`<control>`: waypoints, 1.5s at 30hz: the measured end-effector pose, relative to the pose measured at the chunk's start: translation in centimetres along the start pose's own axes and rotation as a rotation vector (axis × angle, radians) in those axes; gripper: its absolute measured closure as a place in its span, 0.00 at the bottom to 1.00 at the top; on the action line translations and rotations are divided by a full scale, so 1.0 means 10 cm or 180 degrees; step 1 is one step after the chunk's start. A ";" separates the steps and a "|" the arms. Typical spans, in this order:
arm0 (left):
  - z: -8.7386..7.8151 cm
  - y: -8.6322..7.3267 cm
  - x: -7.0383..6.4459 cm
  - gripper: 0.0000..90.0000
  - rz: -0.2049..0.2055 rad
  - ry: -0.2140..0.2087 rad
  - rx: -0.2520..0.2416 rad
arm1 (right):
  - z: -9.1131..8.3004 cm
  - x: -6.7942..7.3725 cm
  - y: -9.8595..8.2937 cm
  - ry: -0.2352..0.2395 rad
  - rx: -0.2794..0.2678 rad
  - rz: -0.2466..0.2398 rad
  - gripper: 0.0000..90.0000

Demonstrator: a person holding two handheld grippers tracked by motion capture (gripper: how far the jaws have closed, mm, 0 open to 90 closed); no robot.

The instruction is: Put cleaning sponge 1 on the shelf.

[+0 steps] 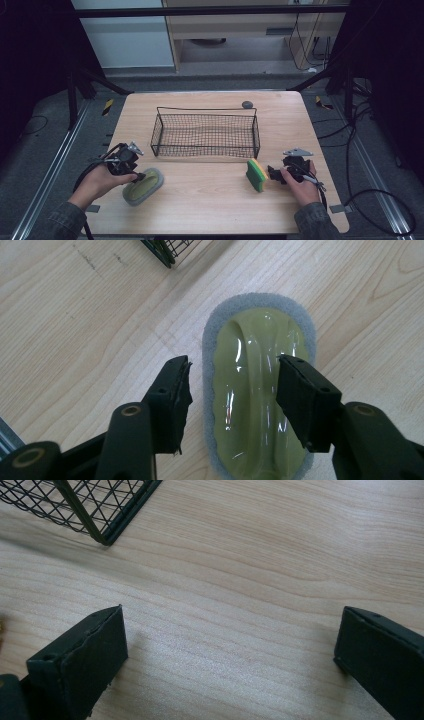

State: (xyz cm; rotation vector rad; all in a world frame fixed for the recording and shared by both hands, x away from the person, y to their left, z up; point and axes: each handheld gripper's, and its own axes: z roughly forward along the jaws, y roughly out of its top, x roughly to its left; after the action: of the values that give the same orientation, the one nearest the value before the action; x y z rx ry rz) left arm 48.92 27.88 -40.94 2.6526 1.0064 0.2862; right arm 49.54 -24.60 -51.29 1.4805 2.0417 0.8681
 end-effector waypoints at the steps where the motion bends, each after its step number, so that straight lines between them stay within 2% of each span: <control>1: 0.00 0.00 0.00 0.52 0.0000 0.0000 0.0000 | 0.00 0.00 0.00 0.0000 0.0000 0.0000 0.01; 7: 0.01 -0.01 0.02 0.55 -0.0048 -0.0012 0.0032 | 0.00 0.00 0.00 0.0000 -0.0001 0.0000 0.01; 9: 0.01 0.00 0.03 0.56 -0.0050 -0.0099 0.0002 | 0.00 0.00 0.00 0.0000 -0.0001 0.0001 0.01; 13: 0.02 0.02 0.01 0.54 -0.0052 -0.0169 -0.0022 | 0.00 0.00 0.00 0.0001 -0.0002 -0.0004 0.01; 15: 0.06 0.03 -0.02 0.54 -0.0079 -0.0245 -0.0034 | 0.00 0.00 0.00 0.0000 0.0000 0.0000 0.01; 18: 0.12 0.05 -0.06 0.52 -0.0033 -0.0186 0.0056 | 0.00 0.00 0.00 0.0001 -0.0002 -0.0004 0.01; 30: 0.24 0.05 -0.06 0.63 -0.0060 -0.0302 0.0181 | 0.00 0.00 0.00 -0.0001 0.0000 0.0001 0.01; 35: 0.28 0.05 -0.06 0.67 -0.0047 -0.0308 0.0213 | 0.00 0.00 0.00 -0.0001 -0.0001 -0.0001 0.01; 40: 0.28 0.02 -0.05 0.77 -0.0048 -0.0341 0.0166 | 0.00 0.00 0.00 0.0000 0.0000 0.0000 0.01; 45: 0.22 -0.02 -0.04 0.77 -0.0025 -0.0278 0.0088 | 0.00 0.00 0.00 -0.0001 0.0000 -0.0001 0.01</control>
State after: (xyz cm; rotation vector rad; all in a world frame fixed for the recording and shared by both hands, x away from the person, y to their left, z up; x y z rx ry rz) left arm 49.12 27.33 -43.12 2.6600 0.9999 0.1545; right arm 49.54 -24.61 -51.29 1.4802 2.0417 0.8677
